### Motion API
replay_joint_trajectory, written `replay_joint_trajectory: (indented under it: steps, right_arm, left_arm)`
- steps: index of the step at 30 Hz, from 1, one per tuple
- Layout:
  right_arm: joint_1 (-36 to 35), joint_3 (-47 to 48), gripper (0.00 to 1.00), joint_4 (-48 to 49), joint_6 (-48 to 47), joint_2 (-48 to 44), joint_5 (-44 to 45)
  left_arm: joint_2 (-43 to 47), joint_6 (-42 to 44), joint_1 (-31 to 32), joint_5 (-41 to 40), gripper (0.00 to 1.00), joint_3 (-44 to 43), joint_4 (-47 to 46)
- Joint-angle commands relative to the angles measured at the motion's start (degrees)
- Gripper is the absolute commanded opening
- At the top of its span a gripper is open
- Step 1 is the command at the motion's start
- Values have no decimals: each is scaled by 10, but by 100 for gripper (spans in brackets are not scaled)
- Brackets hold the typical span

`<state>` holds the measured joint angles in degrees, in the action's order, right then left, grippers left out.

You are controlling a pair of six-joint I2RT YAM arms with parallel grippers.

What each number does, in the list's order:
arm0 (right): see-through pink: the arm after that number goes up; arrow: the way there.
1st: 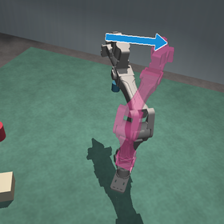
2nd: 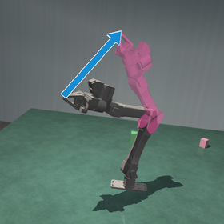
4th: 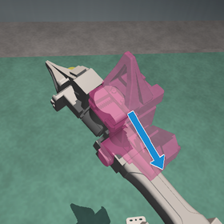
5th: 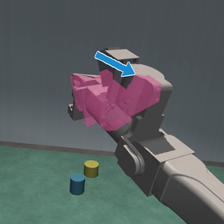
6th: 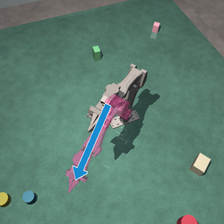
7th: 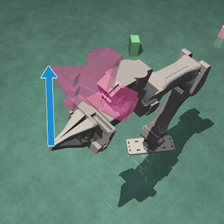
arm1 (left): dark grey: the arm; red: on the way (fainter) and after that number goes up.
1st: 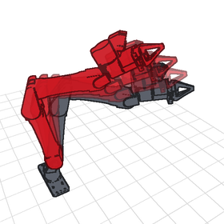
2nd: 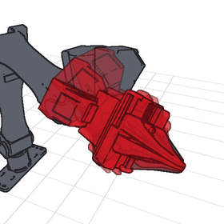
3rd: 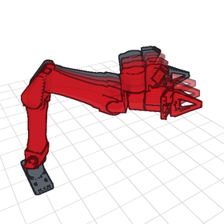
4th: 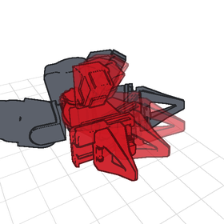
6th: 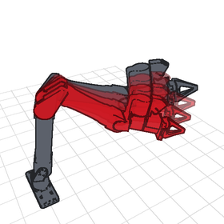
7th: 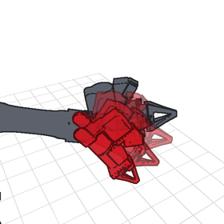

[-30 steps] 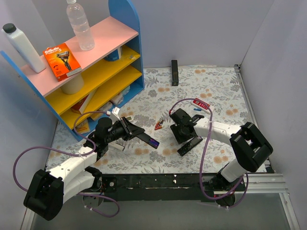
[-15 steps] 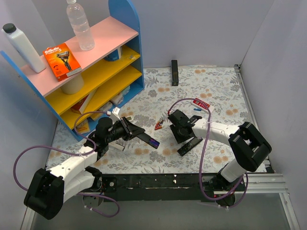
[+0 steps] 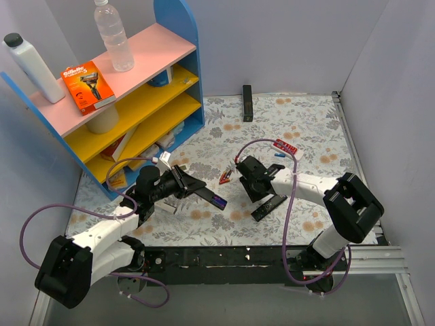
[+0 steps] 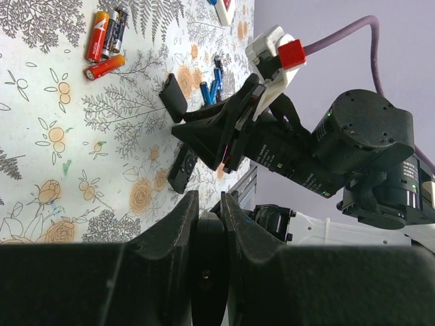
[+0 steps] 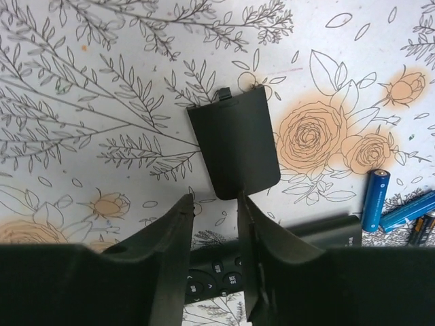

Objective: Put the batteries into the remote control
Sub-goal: Pick up the battery cover at the center of the board.

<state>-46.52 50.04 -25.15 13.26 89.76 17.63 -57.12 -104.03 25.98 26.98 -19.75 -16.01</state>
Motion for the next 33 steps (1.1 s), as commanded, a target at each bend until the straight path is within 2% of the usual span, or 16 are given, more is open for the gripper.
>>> replay_joint_trajectory:
  steps: [1,4,7,18,33]
  right_arm:
    - [1,1,54,-41,-28,-8,-22]
    - [6,28,68,-55,-53,-7,-21]
    - [11,44,71,-68,-67,6,-27]
    - [60,57,70,-71,-212,28,-101]
    - [86,41,70,-17,-329,58,-191]
  left_arm:
    - [6,-3,-5,11,0,-10,-20]
    - [12,-3,-5,10,0,-8,-16]
    - [16,-4,-7,9,0,-6,-17]
    - [26,0,-8,11,0,-7,-8]
    - [28,1,-9,20,0,-6,-13]
